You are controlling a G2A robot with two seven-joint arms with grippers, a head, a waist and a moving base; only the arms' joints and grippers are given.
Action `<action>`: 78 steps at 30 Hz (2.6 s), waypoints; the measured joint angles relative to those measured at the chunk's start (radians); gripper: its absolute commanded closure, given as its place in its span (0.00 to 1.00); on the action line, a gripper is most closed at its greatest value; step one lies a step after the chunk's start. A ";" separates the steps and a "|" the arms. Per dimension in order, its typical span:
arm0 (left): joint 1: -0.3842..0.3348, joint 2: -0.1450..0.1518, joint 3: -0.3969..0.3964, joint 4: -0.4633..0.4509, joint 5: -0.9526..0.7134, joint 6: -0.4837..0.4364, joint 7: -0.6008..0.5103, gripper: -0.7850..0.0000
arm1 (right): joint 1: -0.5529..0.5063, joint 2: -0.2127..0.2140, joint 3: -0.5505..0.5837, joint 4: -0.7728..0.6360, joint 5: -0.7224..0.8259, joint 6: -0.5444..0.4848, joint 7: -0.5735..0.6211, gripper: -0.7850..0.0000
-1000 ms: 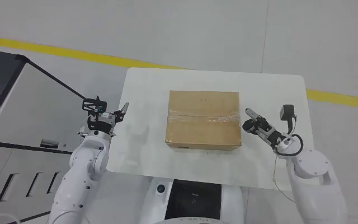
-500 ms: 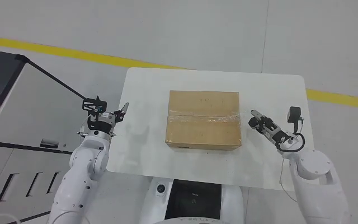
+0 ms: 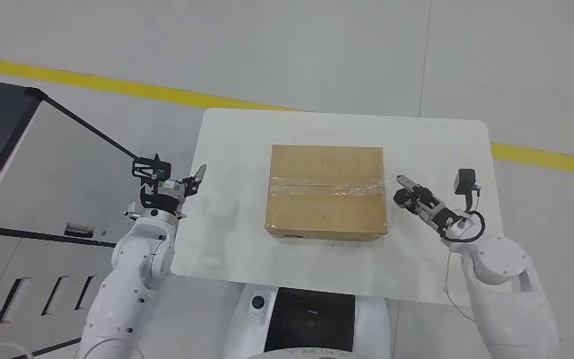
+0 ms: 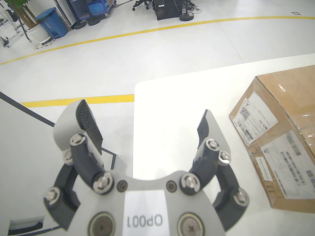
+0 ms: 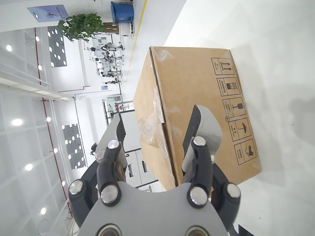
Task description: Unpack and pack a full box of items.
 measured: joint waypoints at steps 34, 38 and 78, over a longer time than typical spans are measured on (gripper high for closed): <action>0.000 0.000 0.000 0.000 0.000 0.000 0.000 0.00 | 0.067 0.009 -0.071 -0.118 0.008 -0.014 0.034 1.00; 0.000 0.000 0.000 0.000 0.000 0.000 0.000 0.00 | 0.109 0.007 -0.115 -0.176 0.017 -0.005 0.057 1.00; 0.000 0.000 0.000 0.000 0.000 0.000 0.000 0.00 | 0.597 -0.091 -0.650 -0.171 0.129 0.007 -0.025 1.00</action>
